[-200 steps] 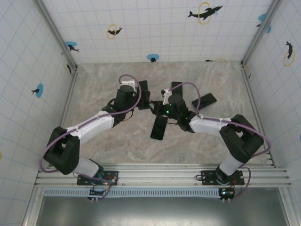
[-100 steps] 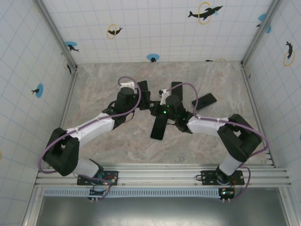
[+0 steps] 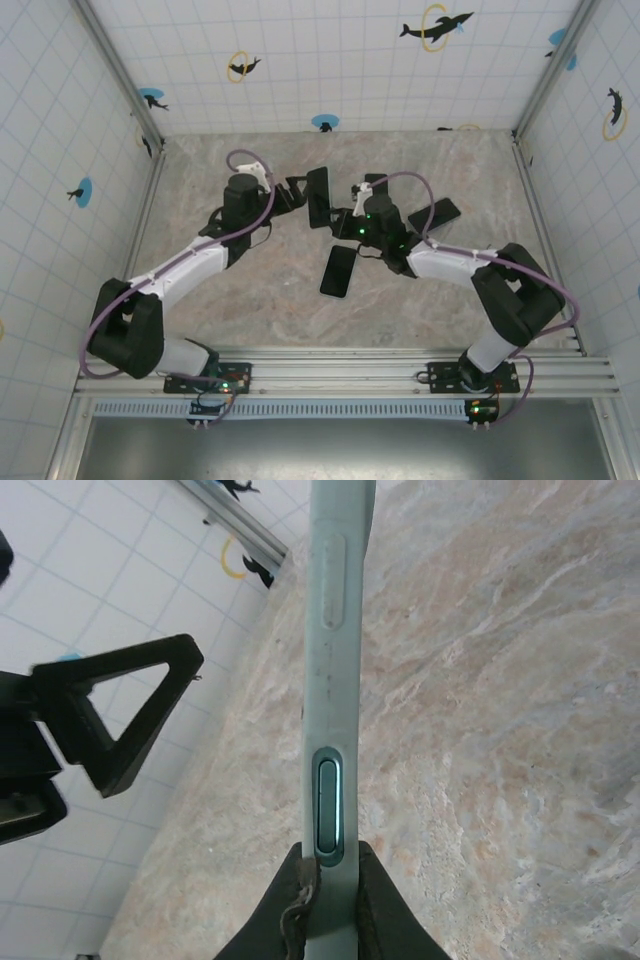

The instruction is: Take the phone out of the phone case

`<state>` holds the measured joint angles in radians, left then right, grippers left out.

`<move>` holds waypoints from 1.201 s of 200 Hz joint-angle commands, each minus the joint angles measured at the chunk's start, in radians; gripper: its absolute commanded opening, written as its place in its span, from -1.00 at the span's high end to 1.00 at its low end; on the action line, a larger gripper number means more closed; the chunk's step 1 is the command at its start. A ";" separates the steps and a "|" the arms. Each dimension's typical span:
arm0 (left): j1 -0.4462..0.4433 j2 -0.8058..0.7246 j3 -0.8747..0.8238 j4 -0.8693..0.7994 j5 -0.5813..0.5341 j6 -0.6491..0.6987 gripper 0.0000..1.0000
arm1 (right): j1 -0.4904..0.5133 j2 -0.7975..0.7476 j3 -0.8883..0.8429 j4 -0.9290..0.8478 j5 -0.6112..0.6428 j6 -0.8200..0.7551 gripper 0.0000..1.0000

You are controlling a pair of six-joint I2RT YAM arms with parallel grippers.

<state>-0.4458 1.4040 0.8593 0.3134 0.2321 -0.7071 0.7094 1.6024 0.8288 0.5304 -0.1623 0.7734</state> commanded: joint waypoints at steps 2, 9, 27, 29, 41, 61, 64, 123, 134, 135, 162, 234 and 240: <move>0.050 0.045 0.041 0.076 0.196 -0.078 -0.95 | -0.035 -0.078 -0.028 0.129 -0.106 0.072 1.00; 0.065 0.063 0.053 0.094 0.240 -0.101 -0.93 | -0.045 -0.088 -0.037 0.145 -0.126 0.091 1.00; 0.087 0.111 0.090 0.149 0.345 -0.152 -0.89 | -0.065 -0.117 -0.047 0.172 -0.162 0.141 1.00; 0.086 0.116 0.095 0.151 0.353 -0.158 -0.88 | -0.067 -0.119 -0.048 0.176 -0.167 0.144 1.00; 0.088 0.152 0.135 0.170 0.404 -0.185 -0.84 | -0.075 -0.129 -0.051 0.204 -0.190 0.179 1.00; 0.090 0.202 0.180 0.230 0.466 -0.247 -0.77 | -0.090 -0.136 -0.058 0.272 -0.251 0.250 1.00; 0.089 0.209 0.187 0.241 0.475 -0.254 -0.75 | -0.091 -0.136 -0.058 0.280 -0.257 0.258 1.00; 0.096 0.291 0.244 0.407 0.576 -0.436 -0.34 | -0.100 -0.121 -0.061 0.373 -0.329 0.393 1.00; 0.097 0.294 0.242 0.429 0.587 -0.456 -0.24 | -0.107 -0.118 -0.070 0.375 -0.329 0.405 1.00; 0.097 0.293 0.241 0.430 0.587 -0.456 -0.22 | -0.108 -0.118 -0.070 0.375 -0.329 0.406 1.00; 0.095 0.290 0.238 0.442 0.601 -0.477 0.03 | -0.117 -0.100 -0.091 0.421 -0.338 0.464 1.00; 0.094 0.283 0.218 0.462 0.611 -0.504 0.72 | -0.128 -0.079 -0.097 0.450 -0.352 0.504 1.00; 0.095 0.283 0.218 0.466 0.610 -0.508 0.80 | -0.129 -0.079 -0.100 0.452 -0.350 0.506 1.00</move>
<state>-0.3519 1.6909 1.0740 0.7189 0.8078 -1.2102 0.5919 1.5116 0.7391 0.9100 -0.5140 1.2629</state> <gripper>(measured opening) 0.175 0.124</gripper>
